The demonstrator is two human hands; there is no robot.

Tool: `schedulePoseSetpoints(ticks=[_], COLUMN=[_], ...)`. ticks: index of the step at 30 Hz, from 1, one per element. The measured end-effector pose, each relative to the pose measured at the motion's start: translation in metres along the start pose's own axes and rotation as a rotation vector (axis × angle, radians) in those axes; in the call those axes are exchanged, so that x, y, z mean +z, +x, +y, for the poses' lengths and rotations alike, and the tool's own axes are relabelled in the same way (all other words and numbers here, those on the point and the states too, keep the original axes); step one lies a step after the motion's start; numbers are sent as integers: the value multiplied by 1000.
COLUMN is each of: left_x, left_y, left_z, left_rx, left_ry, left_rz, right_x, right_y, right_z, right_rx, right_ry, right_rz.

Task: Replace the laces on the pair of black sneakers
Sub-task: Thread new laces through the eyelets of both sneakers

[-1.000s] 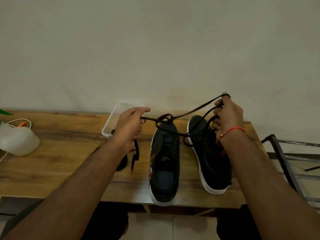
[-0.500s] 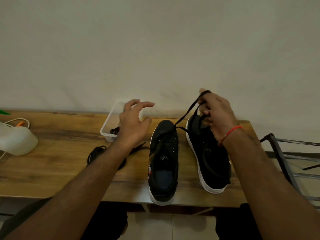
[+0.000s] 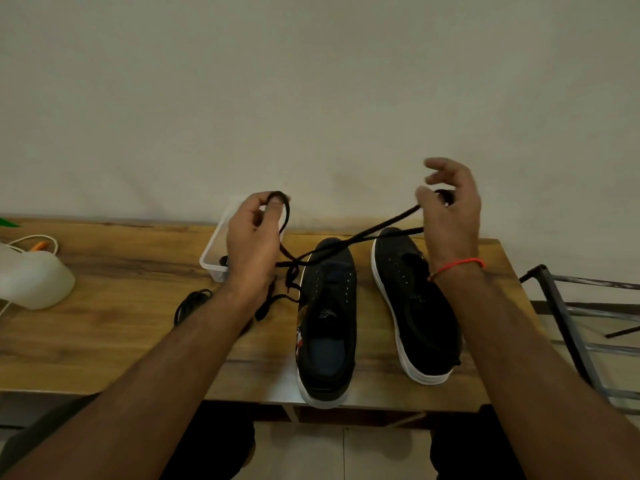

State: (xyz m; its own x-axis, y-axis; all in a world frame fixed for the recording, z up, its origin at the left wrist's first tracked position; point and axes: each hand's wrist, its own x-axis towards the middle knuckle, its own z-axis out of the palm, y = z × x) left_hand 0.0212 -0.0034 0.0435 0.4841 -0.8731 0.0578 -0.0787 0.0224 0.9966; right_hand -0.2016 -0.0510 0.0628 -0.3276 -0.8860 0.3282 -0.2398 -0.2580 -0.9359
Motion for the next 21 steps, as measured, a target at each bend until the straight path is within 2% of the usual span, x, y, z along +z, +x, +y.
schedulePoseSetpoints(ticks=[2, 4, 6, 7, 8, 10, 13, 15, 17, 19, 21], left_x=[4, 12, 17, 16, 14, 8, -3, -12, -22, -32, -37], left_y=[-7, -14, -17, -16, -14, -8, 2, 10, 18, 26, 28], left_z=[4, 3, -1, -3, -4, -5, -2, -2, -3, -4, -4], left_rx=[134, 211, 193, 174, 160, 150, 173, 194, 156, 55, -16], left_ry=[91, 163, 183, 181, 182, 234, 397, 559, 740, 854, 895], left_rz=[-222, -360, -345, -326, -316, -296, -225, -223, -259, -299, -351], right_x=[4, 11, 16, 17, 18, 16, 10, 0, -12, -21, -23], right_y=[-5, -16, -25, -26, -25, -21, -2, 11, 22, 27, 26], right_z=[0, -3, -2, -1, 0, 0, 5, 6, 4, 4, 4], right_rx=[-116, -79, 44, 72, 75, 76, 58, 72, 163, 283, 337], right_ry=[-89, -137, -126, -122, -126, -130, -116, -6, 135, 236, 282], right_rz=[-380, -762, -1012, -1061, -1049, -899, -435, -69, 175, 255, 234])
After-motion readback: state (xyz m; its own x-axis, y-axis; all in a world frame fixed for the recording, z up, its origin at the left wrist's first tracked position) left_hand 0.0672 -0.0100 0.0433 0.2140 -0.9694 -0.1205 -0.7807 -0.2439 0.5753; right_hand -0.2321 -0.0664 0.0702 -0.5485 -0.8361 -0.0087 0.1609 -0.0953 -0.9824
